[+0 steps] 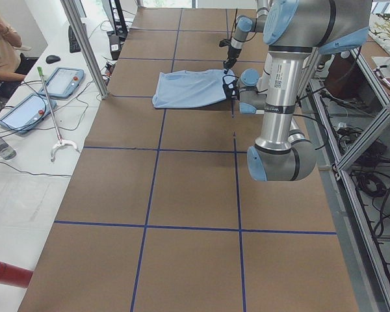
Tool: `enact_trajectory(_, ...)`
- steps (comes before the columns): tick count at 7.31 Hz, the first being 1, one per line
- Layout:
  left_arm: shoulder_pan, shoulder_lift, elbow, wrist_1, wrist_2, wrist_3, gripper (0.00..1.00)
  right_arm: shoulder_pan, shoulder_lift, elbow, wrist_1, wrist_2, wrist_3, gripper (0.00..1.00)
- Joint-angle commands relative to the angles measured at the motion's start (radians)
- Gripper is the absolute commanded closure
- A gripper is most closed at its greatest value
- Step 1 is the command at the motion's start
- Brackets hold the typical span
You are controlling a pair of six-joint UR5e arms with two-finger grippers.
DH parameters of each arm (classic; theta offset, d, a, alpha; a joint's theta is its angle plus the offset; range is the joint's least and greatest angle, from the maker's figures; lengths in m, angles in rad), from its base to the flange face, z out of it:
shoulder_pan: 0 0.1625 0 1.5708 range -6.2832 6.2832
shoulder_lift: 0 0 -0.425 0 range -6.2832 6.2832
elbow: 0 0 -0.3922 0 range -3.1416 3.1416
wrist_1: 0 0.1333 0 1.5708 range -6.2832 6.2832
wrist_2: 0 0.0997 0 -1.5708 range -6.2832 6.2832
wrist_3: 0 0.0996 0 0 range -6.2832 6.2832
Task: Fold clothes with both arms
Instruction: 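Lower both grippers and grasp the near edge corners of the shirt, then lift the near edge with both grippers and fold it away from the robot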
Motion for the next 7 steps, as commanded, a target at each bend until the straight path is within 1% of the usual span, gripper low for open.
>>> enact_trajectory(1,-0.001,0.044,-0.185,0.122,-0.006,-0.001,1.00,0.004,0.008,0.180,-0.174,0.053,0.001,1.00)
enact_trajectory(2,0.002,0.036,-0.262,0.213,-0.006,-0.003,1.00,0.003,0.008,0.211,-0.193,0.058,0.001,1.00)
enact_trajectory(3,0.005,0.004,-0.265,0.262,-0.006,-0.003,1.00,-0.003,0.019,0.206,-0.195,0.058,-0.001,1.00)
enact_trajectory(4,-0.027,-0.033,-0.249,0.299,-0.001,0.009,1.00,-0.003,0.070,0.166,-0.213,0.058,-0.005,1.00)
enact_trajectory(5,-0.080,-0.060,-0.236,0.339,-0.003,0.015,1.00,0.039,0.130,0.108,-0.246,0.059,-0.018,1.00)
enact_trajectory(6,-0.146,-0.127,-0.191,0.365,-0.006,0.063,1.00,0.091,0.211,0.059,-0.288,0.064,-0.075,1.00)
enact_trajectory(7,-0.197,-0.166,-0.158,0.423,-0.017,0.109,1.00,0.166,0.268,0.013,-0.316,0.102,-0.125,1.00)
